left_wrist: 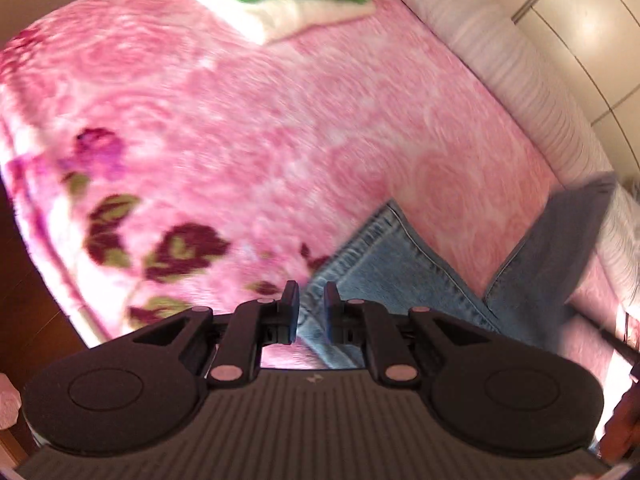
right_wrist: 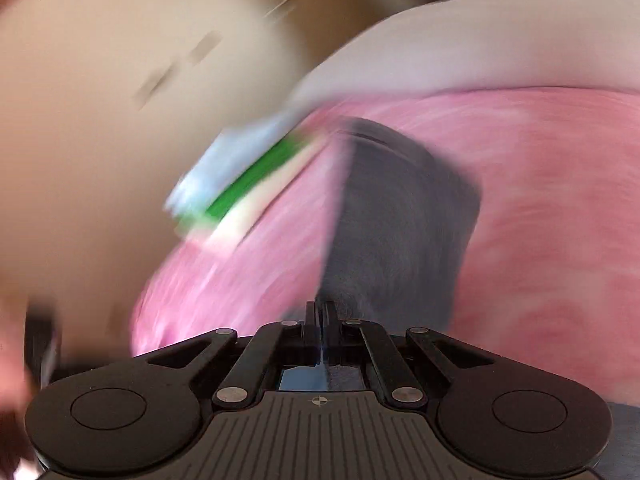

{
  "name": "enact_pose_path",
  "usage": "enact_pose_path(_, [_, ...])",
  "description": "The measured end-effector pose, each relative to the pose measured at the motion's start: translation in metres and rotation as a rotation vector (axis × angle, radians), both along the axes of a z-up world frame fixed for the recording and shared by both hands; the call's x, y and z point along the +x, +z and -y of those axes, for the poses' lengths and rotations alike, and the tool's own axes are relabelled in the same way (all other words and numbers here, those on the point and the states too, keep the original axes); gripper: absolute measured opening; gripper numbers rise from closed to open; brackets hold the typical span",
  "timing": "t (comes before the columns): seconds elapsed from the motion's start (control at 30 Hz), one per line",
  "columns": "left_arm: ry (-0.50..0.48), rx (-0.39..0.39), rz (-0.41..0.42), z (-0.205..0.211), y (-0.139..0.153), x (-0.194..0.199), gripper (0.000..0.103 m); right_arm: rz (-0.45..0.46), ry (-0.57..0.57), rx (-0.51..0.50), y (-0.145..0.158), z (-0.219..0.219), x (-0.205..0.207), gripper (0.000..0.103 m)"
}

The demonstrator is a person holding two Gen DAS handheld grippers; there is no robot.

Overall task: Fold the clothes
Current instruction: 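Grasp the stacked leg hems with the left gripper while the right gripper grasps the waistband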

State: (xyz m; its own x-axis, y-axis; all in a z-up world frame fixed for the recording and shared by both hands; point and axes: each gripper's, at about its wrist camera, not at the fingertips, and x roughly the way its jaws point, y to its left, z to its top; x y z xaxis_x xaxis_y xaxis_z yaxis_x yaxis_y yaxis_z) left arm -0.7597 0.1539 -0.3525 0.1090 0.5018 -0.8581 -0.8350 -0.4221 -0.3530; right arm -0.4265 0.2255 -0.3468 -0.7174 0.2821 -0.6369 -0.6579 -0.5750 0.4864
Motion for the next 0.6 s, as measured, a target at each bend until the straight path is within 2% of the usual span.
enact_pose_path(0.07, [0.015,0.002,-0.002,0.008,0.003,-0.007,0.008,0.174,0.12,-0.018,-0.017,0.023,-0.04,0.002])
enact_pose_path(0.1, [0.019,-0.001,0.0,0.01,0.004,-0.01,0.01,0.252,0.158,-0.015,-0.025,0.034,-0.052,0.01])
enact_pose_path(0.17, [0.024,-0.006,0.009,0.015,0.003,-0.015,0.013,0.361,0.168,0.013,-0.036,0.051,-0.055,0.014])
enact_pose_path(0.43, [-0.007,-0.018,0.148,0.012,-0.023,0.005,0.017,0.704,0.177,0.148,-0.052,0.129,0.007,0.017])
enact_pose_path(0.6, [0.049,-0.028,0.249,0.001,-0.044,0.01,0.02,0.817,0.209,0.198,-0.063,0.162,0.041,0.017])
